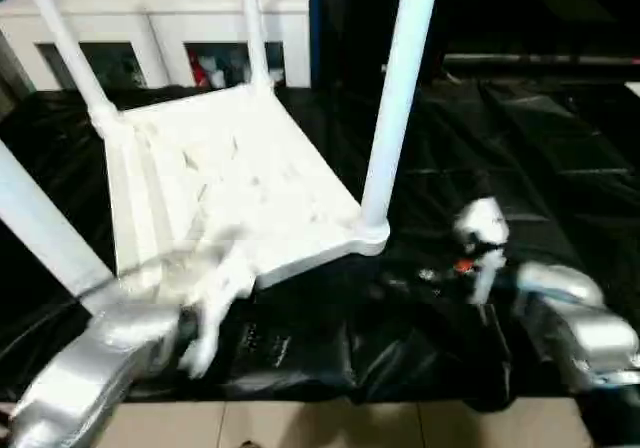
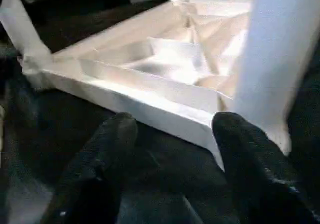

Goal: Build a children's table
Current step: Rotate table base

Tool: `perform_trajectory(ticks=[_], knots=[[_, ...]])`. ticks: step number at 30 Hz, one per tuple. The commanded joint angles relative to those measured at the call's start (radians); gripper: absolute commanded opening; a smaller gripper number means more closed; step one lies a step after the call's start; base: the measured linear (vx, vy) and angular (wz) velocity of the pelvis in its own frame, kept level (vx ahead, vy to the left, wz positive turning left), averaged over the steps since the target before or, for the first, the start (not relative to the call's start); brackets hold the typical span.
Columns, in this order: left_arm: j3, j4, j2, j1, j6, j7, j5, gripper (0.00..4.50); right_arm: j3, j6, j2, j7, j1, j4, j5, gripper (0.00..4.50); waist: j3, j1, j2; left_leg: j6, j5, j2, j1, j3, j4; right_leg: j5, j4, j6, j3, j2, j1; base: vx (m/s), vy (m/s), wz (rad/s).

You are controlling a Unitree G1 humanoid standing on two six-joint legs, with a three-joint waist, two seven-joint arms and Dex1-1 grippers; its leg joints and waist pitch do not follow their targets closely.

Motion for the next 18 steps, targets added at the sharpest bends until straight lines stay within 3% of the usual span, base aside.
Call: perform_trajectory(ticks=[1,2,4,5,7,10,12,14,18], knots=[[0.005,-0.044,0.008,0.017,0.037,0.010,-0.013,2.76,0.035,-0.010,0.023,-0.009,-0.027,0.024,-0.013,2.39,-0.050,0.001,-0.011,0.028,-0.252,0.035,0.010,-0.018,-0.084,-0.301,-0.087,-0.186,0.042,-0.048,0.034,0.000,0.000,0.00],[0.019,-0.075,0.021,0.049,0.063,0.026,-0.026,2.75,0.054,-0.032,0.062,-0.028,-0.057,0.069,-0.032,2.33,-0.051,0.001,-0.016,0.021,-0.262,0.037,0.018,-0.015,-0.082,-0.306,-0.089,-0.185,0.045,-0.048,0.029,0.000,0.000,0.00],[0.033,-0.089,0.026,0.067,0.078,0.037,-0.033,2.70,0.062,-0.063,0.096,-0.054,-0.084,0.114,-0.052,2.20,-0.050,0.001,-0.012,0.007,-0.270,0.037,0.018,-0.017,-0.086,-0.308,-0.087,-0.190,0.045,-0.048,0.027,0.000,0.000,0.00],[0.050,-0.106,0.033,0.087,0.097,0.049,-0.042,3.10,0.058,-0.096,0.141,-0.103,-0.123,0.179,-0.073,1.96,-0.051,0.003,-0.010,-0.003,-0.276,0.038,0.021,-0.016,-0.084,-0.296,-0.086,-0.187,0.046,-0.046,0.025,0.000,0.000,0.00],[0.064,-0.120,0.040,0.102,0.115,0.057,-0.052,3.22,0.050,-0.125,0.175,-0.157,-0.156,0.236,-0.091,1.90,-0.052,0.006,-0.011,-0.017,-0.282,0.037,0.024,-0.015,-0.087,-0.278,-0.084,-0.188,0.046,-0.045,0.023,0.000,0.000,0.00],[0.081,-0.147,0.060,0.131,0.140,0.068,-0.062,3.16,0.029,-0.163,0.233,-0.245,-0.216,0.333,-0.104,1.62,-0.053,0.004,-0.011,-0.030,-0.289,0.035,0.023,-0.016,-0.089,-0.260,-0.080,-0.190,0.047,-0.045,0.025,0.000,0.000,0.00],[0.087,-0.166,0.071,0.158,0.147,0.086,-0.050,3.60,0.008,-0.210,0.258,-0.348,-0.273,0.428,-0.127,1.46,-0.054,0.004,-0.012,-0.039,-0.284,0.035,0.024,-0.015,-0.089,-0.236,-0.077,-0.188,0.047,-0.044,0.025,0.000,0.000,0.00],[0.091,-0.170,0.069,0.172,0.137,0.105,-0.044,3.59,-0.029,-0.245,0.266,-0.447,-0.319,0.511,-0.138,1.30,-0.054,0.004,-0.013,-0.044,-0.282,0.033,0.025,-0.014,-0.088,-0.228,-0.077,-0.184,0.048,-0.042,0.026,0.000,0.000,0.00],[0.092,-0.189,0.063,0.189,0.138,0.124,-0.054,4.05,-0.102,-0.331,0.255,-0.647,-0.412,0.692,-0.160,0.91,-0.055,0.005,-0.012,-0.060,-0.305,0.031,0.030,-0.011,-0.085,-0.231,-0.077,-0.179,0.048,-0.042,0.023,0.000,0.000,0.00]])
